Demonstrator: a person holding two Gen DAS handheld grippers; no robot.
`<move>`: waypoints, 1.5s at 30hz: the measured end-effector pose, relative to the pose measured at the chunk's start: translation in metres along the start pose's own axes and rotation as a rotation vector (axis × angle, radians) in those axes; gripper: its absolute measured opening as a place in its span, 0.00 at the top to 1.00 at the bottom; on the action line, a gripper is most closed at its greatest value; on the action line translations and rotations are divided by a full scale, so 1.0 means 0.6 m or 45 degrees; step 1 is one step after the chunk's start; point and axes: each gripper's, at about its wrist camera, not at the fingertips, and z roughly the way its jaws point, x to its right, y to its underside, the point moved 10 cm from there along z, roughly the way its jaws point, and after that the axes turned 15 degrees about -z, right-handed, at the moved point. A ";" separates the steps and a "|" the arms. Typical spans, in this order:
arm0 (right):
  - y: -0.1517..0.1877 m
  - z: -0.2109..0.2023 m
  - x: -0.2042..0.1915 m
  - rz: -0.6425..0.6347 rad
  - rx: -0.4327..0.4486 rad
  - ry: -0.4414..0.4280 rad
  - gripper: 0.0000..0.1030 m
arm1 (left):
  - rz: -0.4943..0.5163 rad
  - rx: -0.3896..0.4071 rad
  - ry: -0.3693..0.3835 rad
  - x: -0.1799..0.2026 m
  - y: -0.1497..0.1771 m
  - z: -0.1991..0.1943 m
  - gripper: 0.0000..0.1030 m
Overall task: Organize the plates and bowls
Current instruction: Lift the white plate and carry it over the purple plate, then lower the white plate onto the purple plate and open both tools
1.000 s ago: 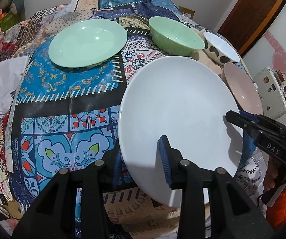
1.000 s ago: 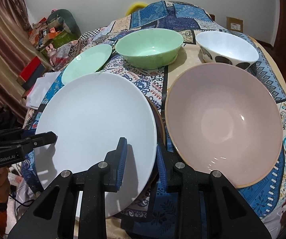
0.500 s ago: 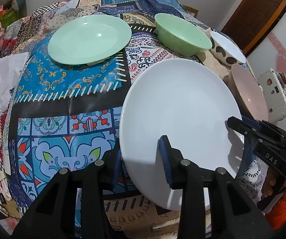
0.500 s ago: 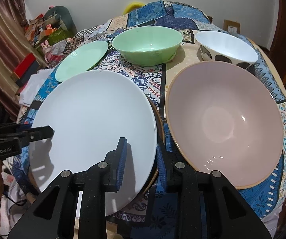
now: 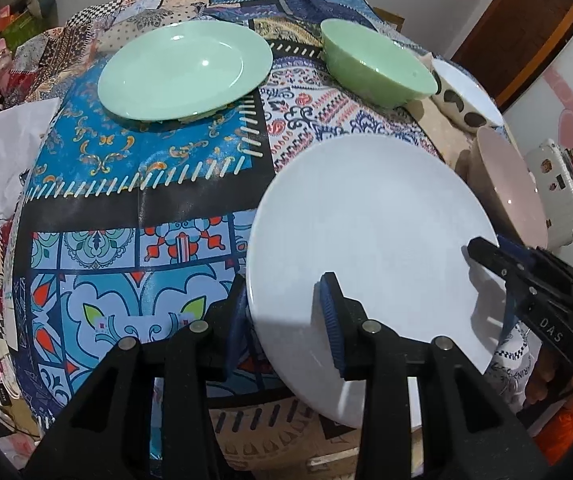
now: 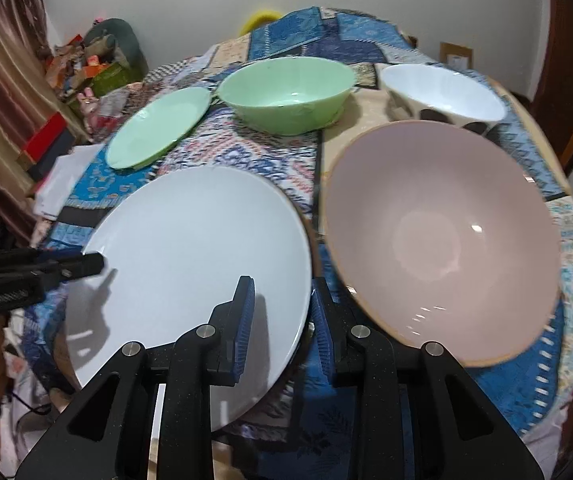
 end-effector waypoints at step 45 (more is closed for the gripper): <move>-0.252 0.111 -0.122 -0.213 0.081 -0.098 0.28 | -0.025 0.455 -0.150 -0.177 -0.262 -0.128 0.10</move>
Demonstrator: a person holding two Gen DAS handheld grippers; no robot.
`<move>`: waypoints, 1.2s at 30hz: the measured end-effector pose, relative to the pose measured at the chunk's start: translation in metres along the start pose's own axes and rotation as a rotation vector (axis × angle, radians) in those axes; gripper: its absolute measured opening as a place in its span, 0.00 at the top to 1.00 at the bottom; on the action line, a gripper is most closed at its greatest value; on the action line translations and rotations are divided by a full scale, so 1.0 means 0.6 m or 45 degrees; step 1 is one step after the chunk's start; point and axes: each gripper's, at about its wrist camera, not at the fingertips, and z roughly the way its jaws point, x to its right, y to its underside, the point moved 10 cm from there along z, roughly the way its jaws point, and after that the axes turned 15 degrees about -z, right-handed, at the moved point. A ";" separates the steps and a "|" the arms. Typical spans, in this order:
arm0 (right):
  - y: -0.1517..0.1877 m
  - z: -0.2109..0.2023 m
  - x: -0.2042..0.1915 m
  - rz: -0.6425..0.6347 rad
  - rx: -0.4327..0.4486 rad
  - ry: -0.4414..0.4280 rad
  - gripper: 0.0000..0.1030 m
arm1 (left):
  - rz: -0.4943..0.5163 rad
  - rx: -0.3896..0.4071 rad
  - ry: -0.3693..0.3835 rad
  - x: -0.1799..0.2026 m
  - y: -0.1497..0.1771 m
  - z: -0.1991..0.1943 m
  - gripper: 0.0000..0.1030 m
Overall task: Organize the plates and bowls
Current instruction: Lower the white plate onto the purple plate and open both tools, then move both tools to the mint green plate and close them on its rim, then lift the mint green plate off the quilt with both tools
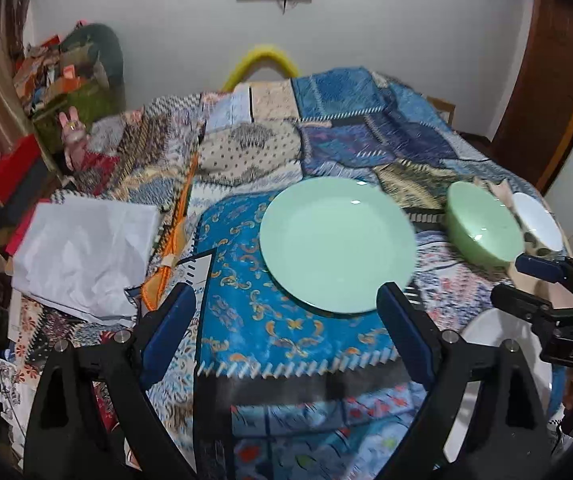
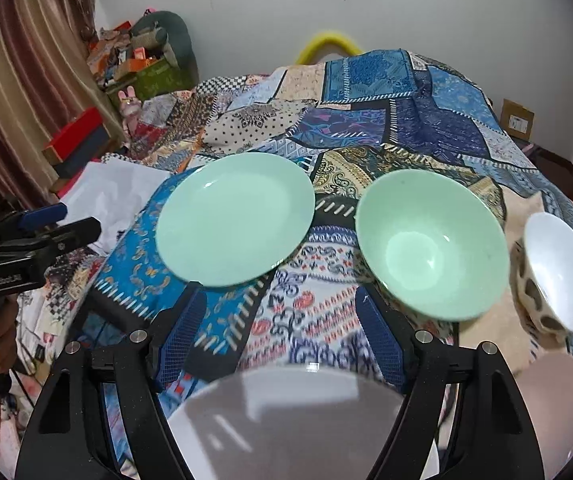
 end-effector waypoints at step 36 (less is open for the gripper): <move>-0.025 0.162 0.001 0.085 -0.235 -0.099 0.67 | -0.107 -0.354 0.223 -0.019 -0.044 0.266 0.71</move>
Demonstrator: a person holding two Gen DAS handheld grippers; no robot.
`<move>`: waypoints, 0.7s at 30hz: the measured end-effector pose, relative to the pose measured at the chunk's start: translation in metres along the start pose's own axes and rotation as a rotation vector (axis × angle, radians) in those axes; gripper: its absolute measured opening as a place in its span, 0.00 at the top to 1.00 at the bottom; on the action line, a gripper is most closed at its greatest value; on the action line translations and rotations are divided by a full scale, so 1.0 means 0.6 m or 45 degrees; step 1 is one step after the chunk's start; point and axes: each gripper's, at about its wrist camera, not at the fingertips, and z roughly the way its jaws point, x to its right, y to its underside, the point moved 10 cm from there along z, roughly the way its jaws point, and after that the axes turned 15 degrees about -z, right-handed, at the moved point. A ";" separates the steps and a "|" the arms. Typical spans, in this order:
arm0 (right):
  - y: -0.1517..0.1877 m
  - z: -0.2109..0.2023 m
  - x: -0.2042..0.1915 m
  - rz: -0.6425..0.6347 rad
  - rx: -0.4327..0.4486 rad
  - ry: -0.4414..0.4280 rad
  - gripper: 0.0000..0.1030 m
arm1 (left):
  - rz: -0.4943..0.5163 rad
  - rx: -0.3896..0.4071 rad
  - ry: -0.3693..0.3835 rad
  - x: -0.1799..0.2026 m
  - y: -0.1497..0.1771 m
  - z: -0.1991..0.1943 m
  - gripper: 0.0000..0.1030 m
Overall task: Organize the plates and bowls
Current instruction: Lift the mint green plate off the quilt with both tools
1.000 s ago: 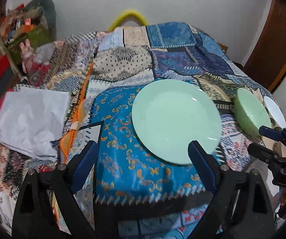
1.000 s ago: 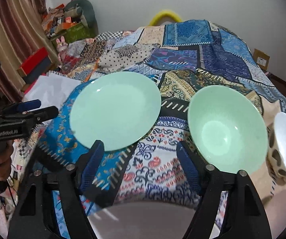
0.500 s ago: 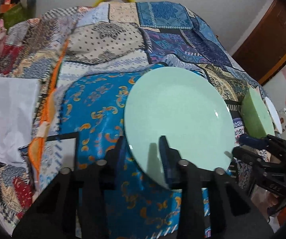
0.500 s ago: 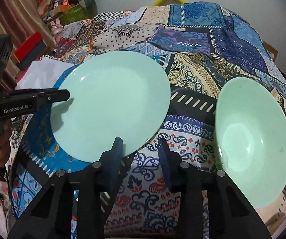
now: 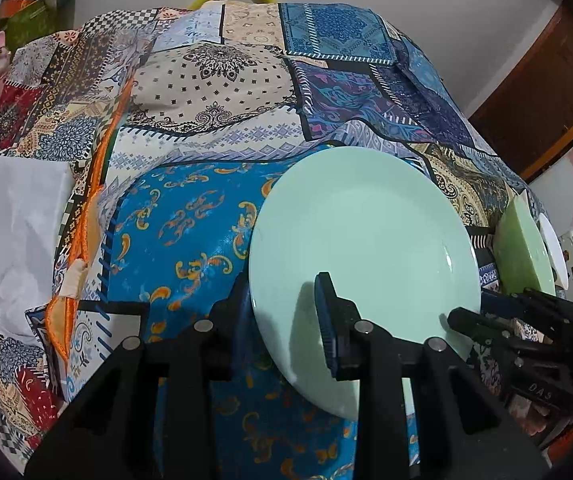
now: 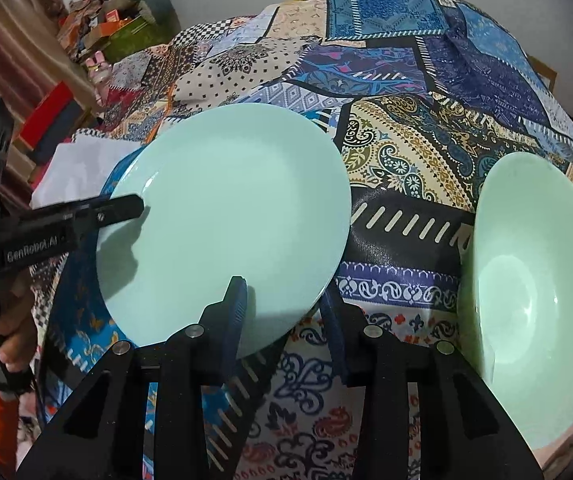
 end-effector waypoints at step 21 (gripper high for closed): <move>0.039 -0.021 -0.039 -0.150 -0.036 -0.061 0.70 | 0.059 -0.038 -0.077 -0.031 0.144 -0.079 0.71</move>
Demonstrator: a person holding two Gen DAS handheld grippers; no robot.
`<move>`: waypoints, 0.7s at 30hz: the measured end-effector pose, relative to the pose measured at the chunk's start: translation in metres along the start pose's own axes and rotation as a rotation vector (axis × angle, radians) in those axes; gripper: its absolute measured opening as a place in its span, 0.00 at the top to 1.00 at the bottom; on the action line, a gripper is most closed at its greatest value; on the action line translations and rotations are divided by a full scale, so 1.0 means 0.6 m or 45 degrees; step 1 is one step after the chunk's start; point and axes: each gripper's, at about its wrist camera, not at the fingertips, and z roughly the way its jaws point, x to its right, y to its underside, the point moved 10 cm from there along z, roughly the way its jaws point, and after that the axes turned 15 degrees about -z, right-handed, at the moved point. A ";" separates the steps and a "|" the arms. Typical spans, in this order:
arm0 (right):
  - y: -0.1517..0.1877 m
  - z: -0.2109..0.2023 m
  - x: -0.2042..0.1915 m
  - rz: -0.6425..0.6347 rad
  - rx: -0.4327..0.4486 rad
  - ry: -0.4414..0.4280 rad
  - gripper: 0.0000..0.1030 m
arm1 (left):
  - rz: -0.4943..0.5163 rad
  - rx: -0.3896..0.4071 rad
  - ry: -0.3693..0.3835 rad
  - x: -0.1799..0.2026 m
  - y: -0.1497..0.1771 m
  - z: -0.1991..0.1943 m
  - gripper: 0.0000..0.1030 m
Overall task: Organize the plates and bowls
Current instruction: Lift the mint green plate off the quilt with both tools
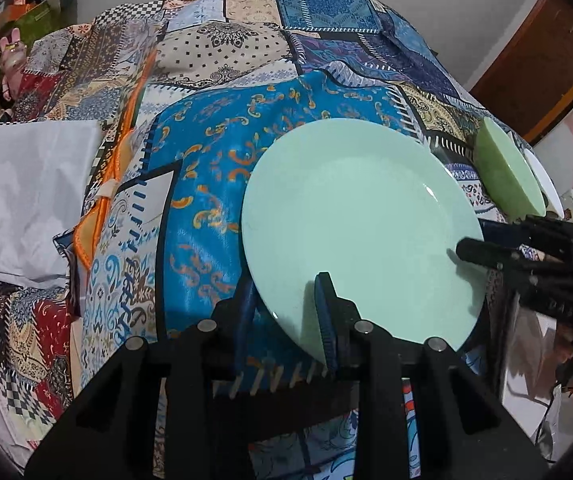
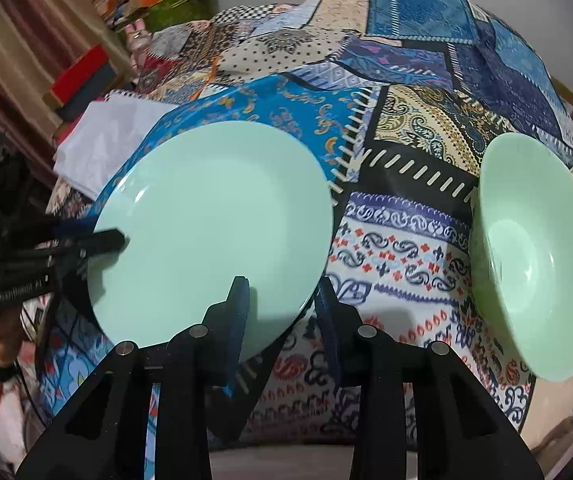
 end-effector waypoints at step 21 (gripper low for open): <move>-0.002 -0.017 -0.008 0.003 0.032 0.045 0.71 | -0.082 0.032 0.032 0.011 0.001 -0.010 0.71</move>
